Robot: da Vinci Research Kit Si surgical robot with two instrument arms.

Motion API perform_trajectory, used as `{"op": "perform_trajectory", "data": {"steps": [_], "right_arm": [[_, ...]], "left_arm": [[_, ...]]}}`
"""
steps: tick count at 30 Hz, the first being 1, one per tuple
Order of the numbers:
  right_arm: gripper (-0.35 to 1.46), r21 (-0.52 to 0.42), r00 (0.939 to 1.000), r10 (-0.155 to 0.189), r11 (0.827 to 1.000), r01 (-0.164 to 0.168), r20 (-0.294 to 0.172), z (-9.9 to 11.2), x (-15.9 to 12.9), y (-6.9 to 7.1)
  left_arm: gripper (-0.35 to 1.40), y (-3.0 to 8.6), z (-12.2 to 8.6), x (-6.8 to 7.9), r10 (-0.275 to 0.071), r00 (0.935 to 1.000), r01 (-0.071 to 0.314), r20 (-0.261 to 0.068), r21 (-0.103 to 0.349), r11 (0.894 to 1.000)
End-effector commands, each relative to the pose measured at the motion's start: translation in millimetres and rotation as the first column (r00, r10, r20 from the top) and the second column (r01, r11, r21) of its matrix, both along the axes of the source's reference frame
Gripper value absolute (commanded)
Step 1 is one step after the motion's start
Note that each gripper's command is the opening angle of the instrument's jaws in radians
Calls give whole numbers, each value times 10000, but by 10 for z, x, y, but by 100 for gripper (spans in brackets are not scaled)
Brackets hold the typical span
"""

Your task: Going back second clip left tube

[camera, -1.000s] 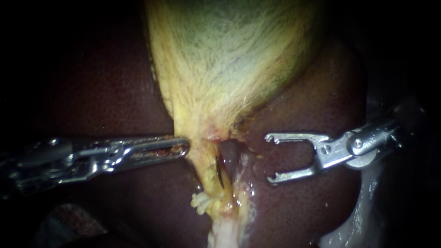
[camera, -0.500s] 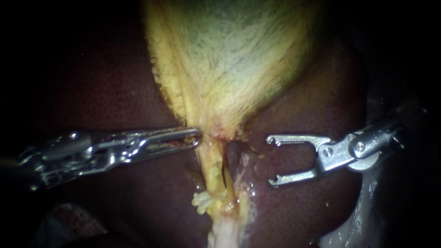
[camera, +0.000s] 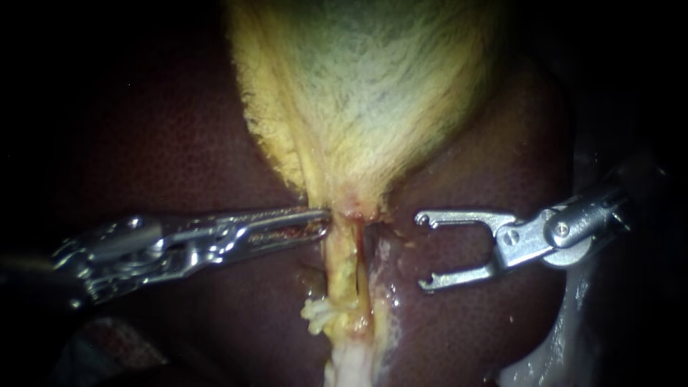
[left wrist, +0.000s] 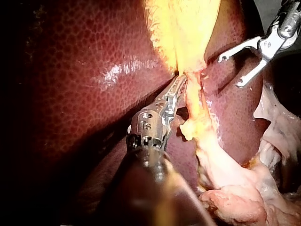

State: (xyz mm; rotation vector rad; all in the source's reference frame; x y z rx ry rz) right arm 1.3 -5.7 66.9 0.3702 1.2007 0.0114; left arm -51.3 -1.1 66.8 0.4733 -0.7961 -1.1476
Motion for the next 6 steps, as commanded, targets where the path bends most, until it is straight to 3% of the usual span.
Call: {"op": "perform_trajectory", "data": {"steps": [1, 6], "right_arm": [[60, 0, 10000, 3, 10000, -3, 1, 0, 0, 0], [60, 0, 10000, 2, 10000, -2, 0, -1, 0, -1]], "left_arm": [[-5, 0, 0, 0, -2, 10000, 2, -3, 2, 10000], [-5, 1, 3, 0, -32, 10000, 32, 1, 43, 10000]]}}
